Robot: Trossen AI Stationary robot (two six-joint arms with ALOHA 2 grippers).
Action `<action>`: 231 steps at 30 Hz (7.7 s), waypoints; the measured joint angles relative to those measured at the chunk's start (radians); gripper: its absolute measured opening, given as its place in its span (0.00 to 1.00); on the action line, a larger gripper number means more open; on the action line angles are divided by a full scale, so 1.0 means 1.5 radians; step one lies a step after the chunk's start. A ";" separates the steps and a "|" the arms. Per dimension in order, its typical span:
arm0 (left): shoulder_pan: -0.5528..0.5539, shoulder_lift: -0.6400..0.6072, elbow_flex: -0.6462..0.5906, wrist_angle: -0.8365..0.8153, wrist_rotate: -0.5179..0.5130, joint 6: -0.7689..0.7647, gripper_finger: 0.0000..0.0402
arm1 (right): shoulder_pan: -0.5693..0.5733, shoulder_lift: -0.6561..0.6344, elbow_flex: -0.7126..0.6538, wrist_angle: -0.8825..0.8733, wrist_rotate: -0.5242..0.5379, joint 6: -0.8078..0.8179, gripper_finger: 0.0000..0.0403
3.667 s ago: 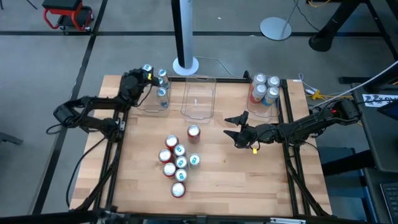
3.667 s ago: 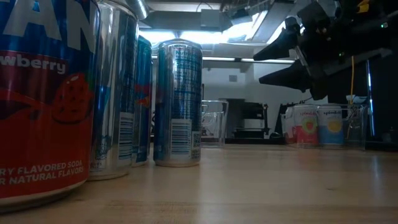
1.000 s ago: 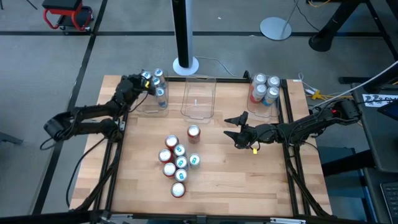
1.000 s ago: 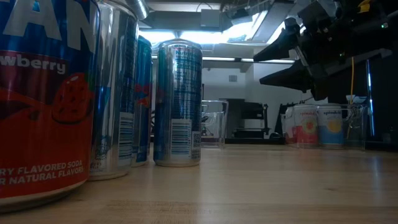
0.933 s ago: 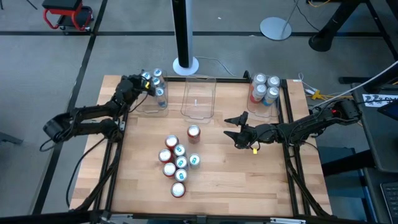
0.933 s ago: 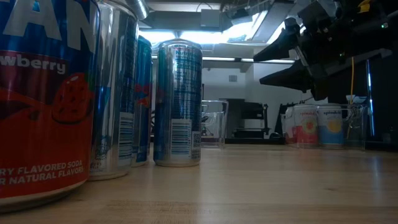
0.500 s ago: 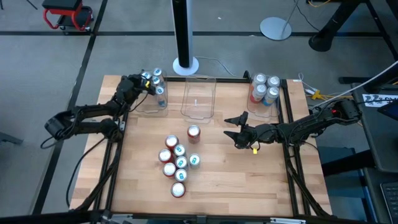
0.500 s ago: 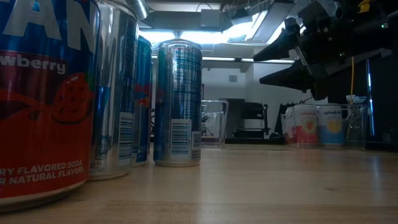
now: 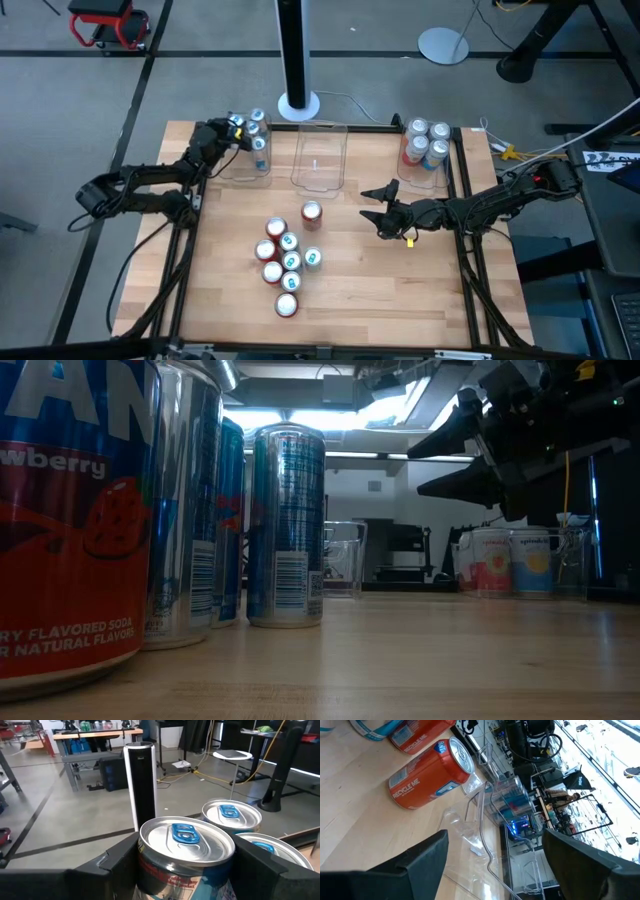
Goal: Sort soda cans
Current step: Put the blue soda can into the left transparent bin
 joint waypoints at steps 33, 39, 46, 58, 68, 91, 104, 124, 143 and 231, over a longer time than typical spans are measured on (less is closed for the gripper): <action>-0.009 -0.229 -0.003 -0.172 0.052 0.034 0.60 | 0.000 0.000 0.000 -0.001 0.000 0.005 0.80; -0.019 -0.245 -0.002 -0.227 0.047 0.024 0.60 | 0.000 0.000 0.000 -0.001 0.000 0.008 0.80; -0.037 -0.244 -0.003 -0.285 0.027 0.004 0.60 | 0.000 0.000 0.000 0.000 0.000 0.007 0.80; -0.039 -0.242 -0.095 -0.140 0.027 0.040 0.60 | 0.000 0.000 0.000 -0.001 0.000 0.007 0.80; -0.041 -0.243 -0.131 -0.091 0.024 0.034 0.60 | 0.000 0.000 0.000 0.000 0.006 0.007 0.80; -0.041 -0.294 -0.103 -0.139 0.024 0.010 0.78 | 0.000 0.000 0.000 -0.006 0.000 0.007 0.80; -0.051 -0.385 0.109 -0.477 0.024 0.041 0.77 | 0.000 0.000 0.000 -0.014 0.000 0.007 0.80; -0.325 -0.403 0.172 -0.733 0.124 -0.087 0.15 | 0.000 0.000 0.000 -0.017 0.000 0.007 0.80; -0.640 -0.271 0.187 -0.428 0.252 -0.027 0.51 | 0.000 0.000 0.000 -0.016 -0.001 0.007 0.80; -0.736 0.199 0.629 -0.981 0.206 0.108 0.56 | 0.000 0.059 0.000 0.020 -0.018 -0.007 0.80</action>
